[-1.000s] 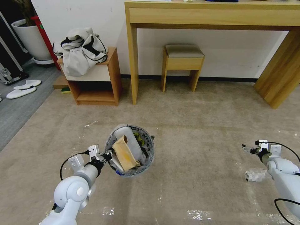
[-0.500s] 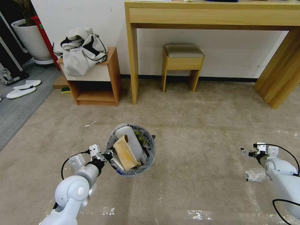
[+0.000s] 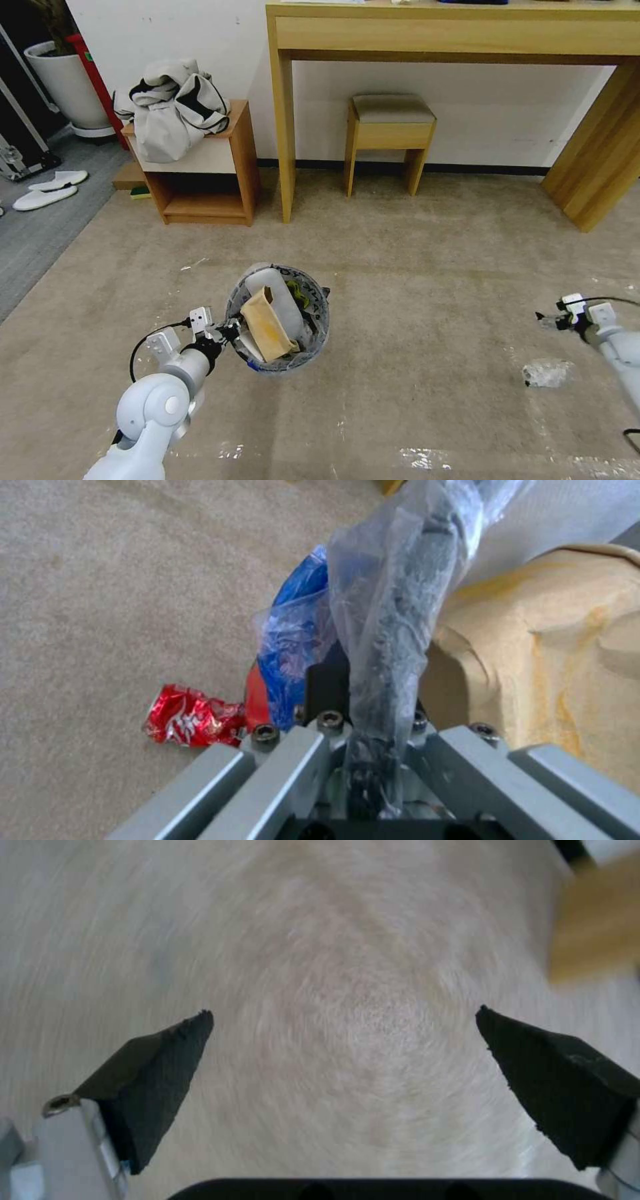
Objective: Pick up the trash bin and place the garbage on the floor into it.
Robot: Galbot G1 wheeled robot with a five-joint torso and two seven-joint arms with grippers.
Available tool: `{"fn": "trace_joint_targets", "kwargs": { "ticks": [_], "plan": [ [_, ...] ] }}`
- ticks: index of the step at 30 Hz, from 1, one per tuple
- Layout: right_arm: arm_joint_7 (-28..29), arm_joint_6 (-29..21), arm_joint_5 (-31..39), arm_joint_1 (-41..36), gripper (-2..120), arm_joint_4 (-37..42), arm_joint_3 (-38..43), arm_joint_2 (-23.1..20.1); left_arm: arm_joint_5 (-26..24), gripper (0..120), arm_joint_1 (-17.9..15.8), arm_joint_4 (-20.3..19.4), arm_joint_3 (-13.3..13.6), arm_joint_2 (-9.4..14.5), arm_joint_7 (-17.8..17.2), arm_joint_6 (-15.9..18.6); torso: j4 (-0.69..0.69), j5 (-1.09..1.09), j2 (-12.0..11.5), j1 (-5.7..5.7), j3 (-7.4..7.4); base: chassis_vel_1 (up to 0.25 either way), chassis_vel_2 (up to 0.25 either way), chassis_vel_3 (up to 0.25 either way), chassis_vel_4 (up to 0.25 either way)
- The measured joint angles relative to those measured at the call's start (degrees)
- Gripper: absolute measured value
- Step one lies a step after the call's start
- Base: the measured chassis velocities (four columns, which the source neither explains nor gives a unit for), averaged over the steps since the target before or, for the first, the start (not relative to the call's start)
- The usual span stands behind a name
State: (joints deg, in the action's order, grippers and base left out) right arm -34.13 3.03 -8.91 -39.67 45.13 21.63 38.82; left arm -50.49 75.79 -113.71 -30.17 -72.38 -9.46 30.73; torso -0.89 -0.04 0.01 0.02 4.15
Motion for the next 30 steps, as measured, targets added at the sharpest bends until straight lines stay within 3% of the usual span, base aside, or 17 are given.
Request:
{"fn": "trace_joint_targets", "kwargs": {
  "ticks": [1, 2, 4, 5, 8, 10, 13, 24, 30],
  "plan": [
    [0.00, 0.00, 0.00, 0.00, 100, 0.00, 0.00, 0.00, 0.00, 0, 0.00, 0.00, 0.00, 0.00, 0.00, 0.00, 0.00, 0.00, 0.00, 0.00, 0.00, 0.000, 0.000, 0.000, 0.000],
    [-5.10, 3.11, -5.99, 1.15, 100, -0.13, 0.19, -0.93, -0.01, 0, -0.06, -0.11, 0.14, -0.22, 0.01, 0.00, 0.00, 0.04, 0.00, 0.00, 0.00, 0.000, 0.000, 0.000, 0.000],
    [-6.94, 4.13, -7.47, 1.46, 100, -0.11, 0.19, -1.40, -0.01, 0, -0.06, -0.16, 0.16, -0.30, 0.01, 0.00, 0.01, 0.06, 0.00, 0.00, 0.00, 0.000, 0.000, 0.000, 0.000],
    [-11.55, 6.28, -10.51, 2.03, 100, 0.34, 0.03, -2.88, 0.01, 0, -0.04, -0.33, 0.16, -0.56, 0.01, -0.04, 0.01, 0.06, 0.00, 0.00, 0.01, 0.000, 0.000, 0.000, 0.000],
    [-14.10, 7.73, -12.59, 2.44, 100, 0.46, 0.00, -3.54, 0.01, 0, 0.10, -0.46, 0.25, -0.76, 0.01, -0.07, 0.01, 0.02, 0.00, 0.00, 0.01, 0.000, 0.000, 0.000, 0.000],
    [-19.61, 11.61, -15.69, 2.60, 100, -0.35, -0.14, -4.53, 0.12, 0, 0.26, -0.66, 0.34, -1.09, 0.05, -0.13, 0.01, 0.07, 0.00, 0.00, 0.01, 0.000, 0.000, 0.000, 0.000],
    [-21.48, 14.38, -17.84, 2.07, 100, -0.63, 0.20, -4.88, 0.17, 0, 0.34, -0.71, 0.33, -1.17, 0.18, -0.20, -0.01, 0.04, 0.00, 0.00, 0.01, 0.000, 0.000, 0.000, 0.000],
    [-21.34, 18.45, -23.88, 0.50, 100, -2.96, 1.25, -2.97, 0.28, 0, 0.30, -0.76, 0.33, -1.66, 0.36, -0.36, 0.01, 0.05, 0.00, 0.00, 0.01, 0.000, 0.000, 0.000, 0.000],
    [-17.30, 19.13, -29.65, 0.88, 100, -6.30, 1.41, 0.80, 0.27, 0, -0.14, -0.34, 0.27, -1.85, 0.48, -0.51, 0.02, 0.04, 0.00, 0.00, 0.01, 0.000, 0.000, 0.000, 0.000]
  ]
}}
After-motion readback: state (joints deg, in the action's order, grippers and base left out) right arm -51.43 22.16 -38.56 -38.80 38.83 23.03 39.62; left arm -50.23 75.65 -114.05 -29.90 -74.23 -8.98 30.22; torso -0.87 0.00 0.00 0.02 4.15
